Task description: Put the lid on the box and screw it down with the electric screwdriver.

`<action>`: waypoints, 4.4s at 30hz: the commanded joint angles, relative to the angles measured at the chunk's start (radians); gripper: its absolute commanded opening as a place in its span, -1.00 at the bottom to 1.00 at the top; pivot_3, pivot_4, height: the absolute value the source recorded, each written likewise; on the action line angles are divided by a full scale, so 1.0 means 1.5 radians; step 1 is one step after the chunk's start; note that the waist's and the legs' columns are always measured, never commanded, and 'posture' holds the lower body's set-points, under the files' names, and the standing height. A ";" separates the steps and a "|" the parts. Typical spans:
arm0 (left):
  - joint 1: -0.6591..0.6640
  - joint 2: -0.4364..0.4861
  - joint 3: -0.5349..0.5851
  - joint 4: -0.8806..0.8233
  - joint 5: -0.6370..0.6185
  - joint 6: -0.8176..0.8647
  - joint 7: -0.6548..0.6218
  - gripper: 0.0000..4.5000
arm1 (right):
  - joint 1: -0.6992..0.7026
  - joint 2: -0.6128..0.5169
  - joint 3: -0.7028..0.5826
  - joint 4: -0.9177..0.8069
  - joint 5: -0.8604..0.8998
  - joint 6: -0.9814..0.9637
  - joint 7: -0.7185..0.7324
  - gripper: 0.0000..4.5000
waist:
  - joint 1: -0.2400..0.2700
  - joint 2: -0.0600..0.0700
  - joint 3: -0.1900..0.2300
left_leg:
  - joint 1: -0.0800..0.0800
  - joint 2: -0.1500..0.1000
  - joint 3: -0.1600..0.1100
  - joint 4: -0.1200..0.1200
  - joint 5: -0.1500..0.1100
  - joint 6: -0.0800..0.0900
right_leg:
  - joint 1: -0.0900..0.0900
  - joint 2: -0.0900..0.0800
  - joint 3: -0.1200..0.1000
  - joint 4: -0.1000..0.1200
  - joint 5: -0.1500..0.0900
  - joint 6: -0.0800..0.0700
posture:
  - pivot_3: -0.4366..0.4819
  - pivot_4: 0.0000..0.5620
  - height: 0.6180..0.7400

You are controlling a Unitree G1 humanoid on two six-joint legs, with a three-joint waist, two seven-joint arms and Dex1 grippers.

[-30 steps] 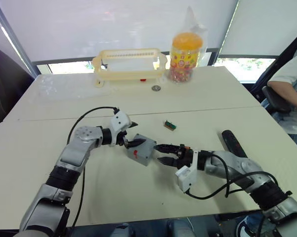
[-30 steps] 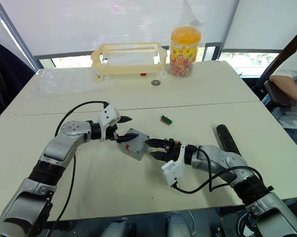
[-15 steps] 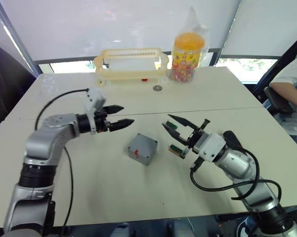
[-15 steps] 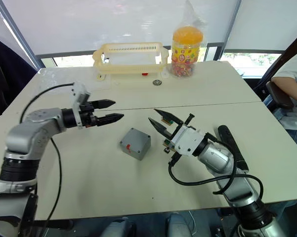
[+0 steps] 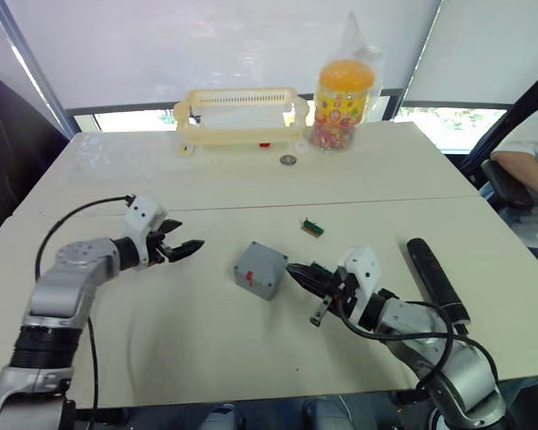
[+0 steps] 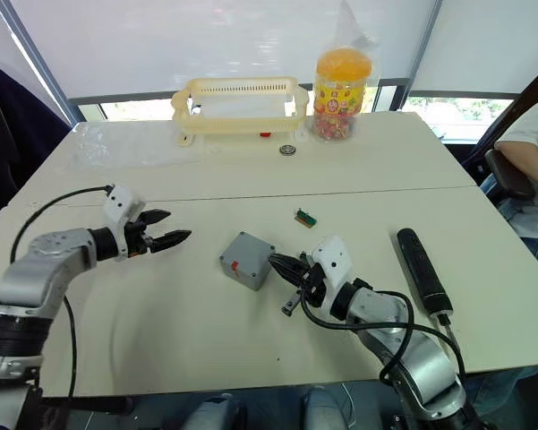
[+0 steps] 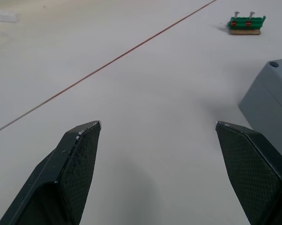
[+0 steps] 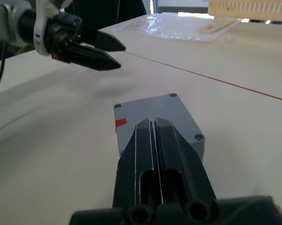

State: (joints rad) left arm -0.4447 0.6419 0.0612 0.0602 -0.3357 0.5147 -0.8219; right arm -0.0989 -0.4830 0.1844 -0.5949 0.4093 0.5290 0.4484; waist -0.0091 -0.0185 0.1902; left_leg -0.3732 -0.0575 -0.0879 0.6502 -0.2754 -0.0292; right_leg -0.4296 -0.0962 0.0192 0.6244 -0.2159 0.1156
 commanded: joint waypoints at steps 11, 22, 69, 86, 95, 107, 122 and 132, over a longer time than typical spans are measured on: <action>-0.045 -0.108 -0.057 0.103 0.073 -0.116 0.051 0.78 | -0.031 -0.025 0.017 0.013 -0.042 0.096 0.000 -0.99 | -0.003 0.000 0.000 | 0.000 0.000 0.000 0.000 0.000 0.000 | 0.000 0.000 0.000 0.000 0.000 0.000 | -0.05 -0.47 1.00; 0.006 -0.094 -0.102 0.046 0.093 -0.093 0.017 0.78 | -0.095 0.010 0.069 0.108 -0.104 0.107 0.003 -0.99 | -0.002 0.000 0.000 | 0.000 0.000 0.000 0.000 0.000 0.000 | 0.000 0.000 0.000 0.000 0.000 0.000 | -0.05 -0.47 1.00; 0.142 0.024 0.114 -0.214 -0.141 0.160 -0.042 1.00 | -0.016 -0.063 -0.135 -0.055 -0.010 0.187 0.109 -0.65 | -0.002 0.000 0.000 | 0.000 0.000 -0.001 0.000 0.000 0.001 | 0.000 0.000 -0.001 -0.002 0.000 0.000 | -0.05 -0.47 1.00; 0.173 0.209 0.108 -0.446 -0.301 0.274 -0.108 1.00 | -0.048 -0.046 -0.178 0.078 0.028 0.157 0.105 0.98 | -0.002 0.000 0.000 | 0.000 0.001 0.001 -0.001 -0.001 0.002 | 0.001 0.000 0.000 -0.004 -0.001 -0.002 | -0.05 -0.47 1.00; 0.145 0.221 0.076 -0.447 -0.298 0.262 -0.104 1.00 | -0.076 -0.041 -0.128 0.171 -0.010 0.098 0.111 0.98 | -0.003 0.000 0.000 | 0.000 0.001 0.001 -0.001 -0.001 0.002 | 0.001 0.000 0.000 -0.005 -0.001 -0.002 | -0.05 -0.47 1.00; 0.153 0.209 0.050 -0.427 -0.282 0.241 -0.084 1.00 | -0.096 -0.008 -0.111 0.218 -0.038 0.061 0.099 0.74 | -0.003 0.000 0.000 | 0.000 0.001 0.001 -0.001 -0.001 0.002 | 0.001 0.000 0.000 -0.005 0.000 -0.001 | -0.05 -0.47 1.00; 0.160 0.203 0.044 -0.413 -0.268 0.226 -0.076 1.00 | -0.084 -0.002 -0.103 0.231 -0.063 0.040 0.096 -0.29 | -0.003 0.000 0.000 | 0.000 0.001 0.001 -0.001 -0.001 0.002 | 0.001 0.000 0.000 -0.005 0.000 0.000 | -0.05 -0.47 1.00; 0.160 0.198 0.035 -0.402 -0.253 0.212 -0.072 1.00 | -0.088 0.002 -0.095 0.242 -0.072 0.036 0.099 -0.98 | -0.003 0.000 0.000 | 0.000 0.001 0.001 -0.001 -0.001 0.002 | 0.001 0.000 0.000 -0.005 0.000 0.000 | -0.05 -0.47 1.00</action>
State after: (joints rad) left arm -0.2002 0.9385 0.1026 -0.5378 -0.7227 0.8544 -0.9315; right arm -0.2221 -0.4862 0.0383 -0.2215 0.2988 0.5954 0.5953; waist -0.0142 -0.0182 0.1904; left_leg -0.3736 -0.0566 -0.0864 0.6491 -0.2769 -0.0268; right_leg -0.4278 -0.0959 0.0190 0.6171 -0.2160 0.1150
